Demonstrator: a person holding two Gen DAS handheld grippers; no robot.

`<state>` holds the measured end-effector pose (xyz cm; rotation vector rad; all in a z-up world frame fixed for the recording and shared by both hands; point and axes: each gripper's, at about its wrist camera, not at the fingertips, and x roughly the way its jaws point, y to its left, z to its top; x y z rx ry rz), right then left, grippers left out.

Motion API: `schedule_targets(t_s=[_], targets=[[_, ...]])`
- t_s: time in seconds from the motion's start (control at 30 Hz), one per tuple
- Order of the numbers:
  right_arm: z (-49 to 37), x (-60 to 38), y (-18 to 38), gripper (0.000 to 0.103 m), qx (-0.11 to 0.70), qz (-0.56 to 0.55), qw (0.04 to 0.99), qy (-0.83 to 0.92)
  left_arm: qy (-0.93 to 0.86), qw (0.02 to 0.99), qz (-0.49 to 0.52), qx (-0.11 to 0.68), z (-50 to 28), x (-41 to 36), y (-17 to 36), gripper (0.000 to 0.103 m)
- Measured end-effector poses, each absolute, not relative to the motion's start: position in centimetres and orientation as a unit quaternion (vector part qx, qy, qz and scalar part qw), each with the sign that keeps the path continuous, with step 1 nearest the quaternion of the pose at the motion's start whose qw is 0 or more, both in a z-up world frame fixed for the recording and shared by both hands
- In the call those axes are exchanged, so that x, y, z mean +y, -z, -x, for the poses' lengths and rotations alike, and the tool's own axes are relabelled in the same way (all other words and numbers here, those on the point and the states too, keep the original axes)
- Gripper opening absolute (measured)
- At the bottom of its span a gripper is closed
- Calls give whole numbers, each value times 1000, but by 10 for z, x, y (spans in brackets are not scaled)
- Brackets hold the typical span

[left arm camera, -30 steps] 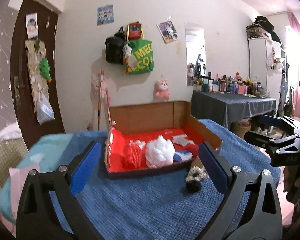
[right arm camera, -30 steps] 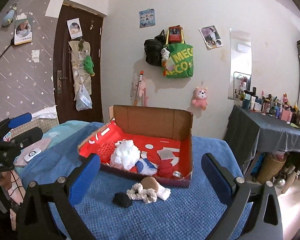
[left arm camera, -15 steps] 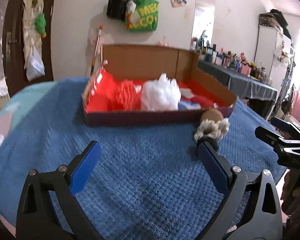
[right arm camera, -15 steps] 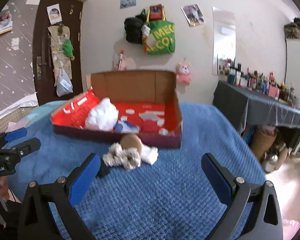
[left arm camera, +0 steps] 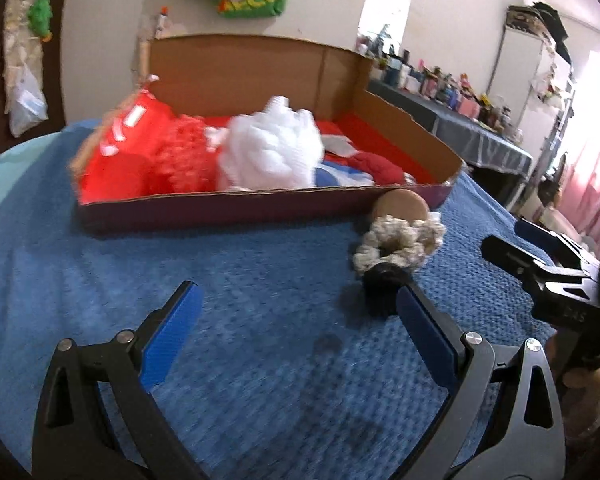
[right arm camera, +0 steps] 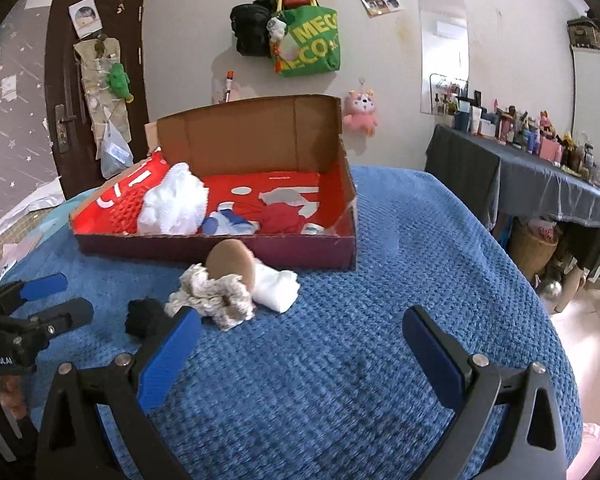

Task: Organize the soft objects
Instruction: 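Move left tool toward black fuzzy ball while right tool approaches white sock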

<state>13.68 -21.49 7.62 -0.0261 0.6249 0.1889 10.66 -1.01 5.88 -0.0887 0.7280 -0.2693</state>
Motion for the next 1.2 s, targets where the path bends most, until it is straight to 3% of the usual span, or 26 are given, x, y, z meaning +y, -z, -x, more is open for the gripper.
schedule_targets(t_s=[0.4,0.77,0.9,1.2], targets=[[-164,-241,-78,103,331,-19,939,-93,151,894,-37,420,-143,-62,-37,99],[-211,-203,-65,103,400,43,909,-112,33,932,-58,357,-133,28,-64,99],[-209,-178,-69,103,410,-4,882,-233,42,929,-34,365,-134,41,-62,99],[-191,-187,-89,103,356,37,919,-166,82,926,-11,368,-140,40,-58,99]])
